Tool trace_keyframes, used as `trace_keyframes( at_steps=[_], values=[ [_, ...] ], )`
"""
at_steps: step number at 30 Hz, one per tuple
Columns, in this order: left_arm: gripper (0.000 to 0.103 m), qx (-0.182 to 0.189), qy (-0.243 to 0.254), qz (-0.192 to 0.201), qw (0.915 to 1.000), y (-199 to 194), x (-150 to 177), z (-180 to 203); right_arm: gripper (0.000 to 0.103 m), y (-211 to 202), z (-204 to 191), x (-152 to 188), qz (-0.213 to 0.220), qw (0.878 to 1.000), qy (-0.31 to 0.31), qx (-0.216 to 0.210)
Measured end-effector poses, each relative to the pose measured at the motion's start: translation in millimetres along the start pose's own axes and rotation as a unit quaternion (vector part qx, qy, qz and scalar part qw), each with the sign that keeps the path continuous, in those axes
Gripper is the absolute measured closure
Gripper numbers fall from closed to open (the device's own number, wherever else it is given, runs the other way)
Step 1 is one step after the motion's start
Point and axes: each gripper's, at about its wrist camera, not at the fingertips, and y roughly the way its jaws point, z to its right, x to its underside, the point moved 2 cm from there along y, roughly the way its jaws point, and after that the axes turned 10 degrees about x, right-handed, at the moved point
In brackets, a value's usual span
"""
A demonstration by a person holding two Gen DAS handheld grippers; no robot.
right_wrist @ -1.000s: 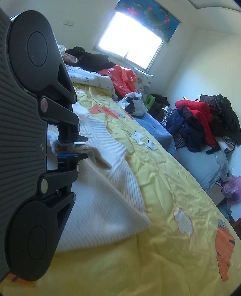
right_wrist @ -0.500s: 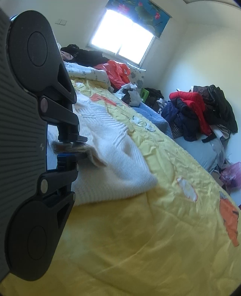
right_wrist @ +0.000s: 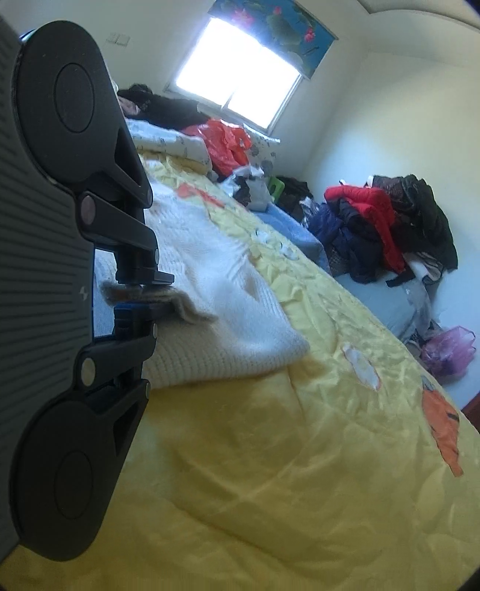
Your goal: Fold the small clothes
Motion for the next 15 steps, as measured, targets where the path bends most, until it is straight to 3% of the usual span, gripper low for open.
trace_keyframes(
  at_steps=[6, 7, 10, 13, 15],
  values=[
    [0.001, -0.001, -0.001, -0.003, 1.0, 1, 0, 0, 0.093, 3, 5, 6, 0.008, 1.0, -0.013, 0.014],
    [0.001, -0.002, -0.001, -0.005, 1.0, 1, 1, -1, 0.086, 4, 1, 8, 0.013, 0.999, -0.029, 0.024],
    [0.001, -0.007, 0.002, -0.016, 0.9998, 5, 1, 0, 0.082, 0, -7, 10, 0.021, 0.998, -0.051, 0.041],
    [0.001, -0.015, 0.002, -0.041, 0.999, 12, 0, 0, 0.074, -21, -23, 12, 0.097, 0.989, -0.087, 0.07],
    [0.001, -0.016, -0.003, -0.074, 0.9972, 19, -3, -2, 0.074, -33, -46, 20, 0.155, 0.969, -0.156, 0.111]
  ],
)
